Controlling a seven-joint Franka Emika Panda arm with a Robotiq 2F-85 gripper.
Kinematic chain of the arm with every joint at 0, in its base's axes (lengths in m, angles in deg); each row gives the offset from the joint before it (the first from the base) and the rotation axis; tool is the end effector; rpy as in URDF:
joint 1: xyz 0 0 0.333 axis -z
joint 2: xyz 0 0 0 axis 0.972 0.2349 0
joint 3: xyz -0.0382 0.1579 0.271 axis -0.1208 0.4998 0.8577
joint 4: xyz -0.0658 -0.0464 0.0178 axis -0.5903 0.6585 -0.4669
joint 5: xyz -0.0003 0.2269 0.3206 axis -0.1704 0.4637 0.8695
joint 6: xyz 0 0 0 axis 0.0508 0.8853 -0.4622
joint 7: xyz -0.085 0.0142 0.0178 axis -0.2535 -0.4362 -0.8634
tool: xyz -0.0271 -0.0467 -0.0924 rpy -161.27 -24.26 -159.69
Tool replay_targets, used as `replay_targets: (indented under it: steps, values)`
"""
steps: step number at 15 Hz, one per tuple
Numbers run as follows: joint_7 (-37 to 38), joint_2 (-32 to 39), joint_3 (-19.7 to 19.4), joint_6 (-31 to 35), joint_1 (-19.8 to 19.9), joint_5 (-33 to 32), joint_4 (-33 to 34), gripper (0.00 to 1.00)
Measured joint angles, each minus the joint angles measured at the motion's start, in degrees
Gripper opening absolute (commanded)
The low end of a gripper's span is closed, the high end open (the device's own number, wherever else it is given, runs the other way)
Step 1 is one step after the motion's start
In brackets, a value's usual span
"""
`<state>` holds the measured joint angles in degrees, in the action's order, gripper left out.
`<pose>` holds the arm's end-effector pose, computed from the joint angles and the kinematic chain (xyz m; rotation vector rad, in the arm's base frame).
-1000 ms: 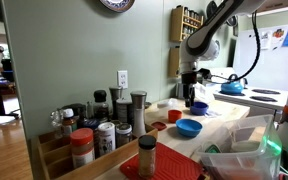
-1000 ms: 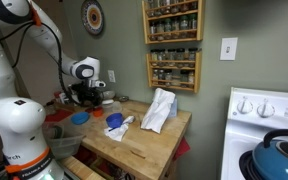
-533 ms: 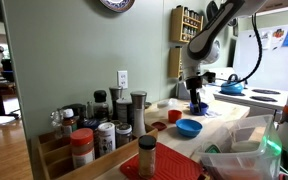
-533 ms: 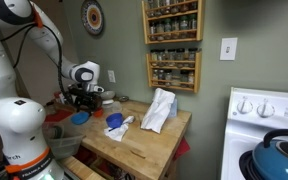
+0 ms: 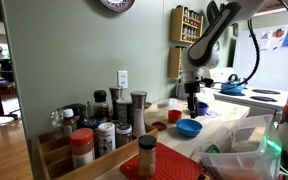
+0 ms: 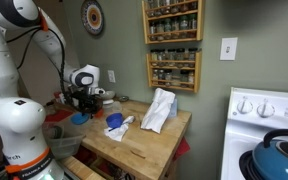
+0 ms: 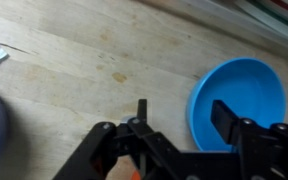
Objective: Take the orange cup out of the bowl then pour the liquid in the other bowl into the cup
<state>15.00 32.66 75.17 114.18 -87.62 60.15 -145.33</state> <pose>0.3876 0.1523 0.2297 -2.8781 -0.5150 0.3165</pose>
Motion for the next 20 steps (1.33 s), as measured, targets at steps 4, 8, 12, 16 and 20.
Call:
replay_targets:
  steps: [4,8,12,16,20]
  values:
    - [0.07,0.87,0.6,2.34,0.0,0.49,-0.05,0.89]
    - [0.12,1.39,1.24,3.53,0.0,0.73,-0.08,0.62]
    - [0.13,1.86,1.68,3.98,0.0,0.75,-0.1,0.29]
    - [0.13,2.41,1.8,4.0,0.0,0.75,-0.1,0.0]
    - [0.13,2.38,1.81,4.01,0.04,0.75,-0.08,0.01]
